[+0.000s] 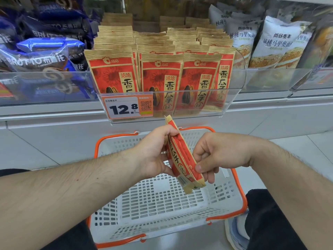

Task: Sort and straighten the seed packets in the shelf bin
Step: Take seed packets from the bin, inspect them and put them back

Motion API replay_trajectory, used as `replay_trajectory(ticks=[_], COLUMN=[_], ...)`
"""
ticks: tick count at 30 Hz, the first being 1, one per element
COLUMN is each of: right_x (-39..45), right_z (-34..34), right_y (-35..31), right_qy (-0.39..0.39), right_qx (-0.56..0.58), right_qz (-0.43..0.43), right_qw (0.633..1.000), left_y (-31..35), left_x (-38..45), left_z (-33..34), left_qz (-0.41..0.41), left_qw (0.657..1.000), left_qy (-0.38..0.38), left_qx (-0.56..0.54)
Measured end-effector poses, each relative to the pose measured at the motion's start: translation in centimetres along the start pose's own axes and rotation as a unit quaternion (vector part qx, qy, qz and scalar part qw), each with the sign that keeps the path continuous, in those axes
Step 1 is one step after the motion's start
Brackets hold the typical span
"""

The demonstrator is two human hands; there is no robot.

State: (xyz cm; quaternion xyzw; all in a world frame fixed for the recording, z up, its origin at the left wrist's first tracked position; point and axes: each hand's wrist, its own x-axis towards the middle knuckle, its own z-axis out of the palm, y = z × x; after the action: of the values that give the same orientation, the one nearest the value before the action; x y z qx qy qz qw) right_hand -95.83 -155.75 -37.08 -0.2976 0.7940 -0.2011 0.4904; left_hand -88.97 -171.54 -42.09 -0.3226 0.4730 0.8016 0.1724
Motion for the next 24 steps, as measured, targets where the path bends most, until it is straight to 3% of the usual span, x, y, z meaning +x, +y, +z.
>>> replay_trajectory(ticks=[5, 11, 19, 24], right_x=[0.3, 1.9, 3.0, 2.8], right_z=[-0.1, 0.8, 1.5, 0.9], right_y=[0.6, 1.3, 1.1, 0.9], right_qy=[0.001, 0.128, 0.232, 0.233], right_qx=[0.08, 0.229, 0.247, 0.268], right_qz=[-0.03, 0.001, -0.033, -0.043], right_qw=[0.996, 0.965, 0.94, 0.934], left_y=[0.3, 0.8, 1.4, 1.6], left_x=[0.3, 0.0, -0.8, -0.9], left_z=[-0.3, -0.5, -0.1, -0.1], left_qz=[0.007, 0.015, 0.091, 0.133], left_qw=[0.999, 0.99, 0.993, 0.99], left_qy=[-0.02, -0.123, -0.074, -0.018], left_qx=[-0.025, -0.072, 0.023, 0.036])
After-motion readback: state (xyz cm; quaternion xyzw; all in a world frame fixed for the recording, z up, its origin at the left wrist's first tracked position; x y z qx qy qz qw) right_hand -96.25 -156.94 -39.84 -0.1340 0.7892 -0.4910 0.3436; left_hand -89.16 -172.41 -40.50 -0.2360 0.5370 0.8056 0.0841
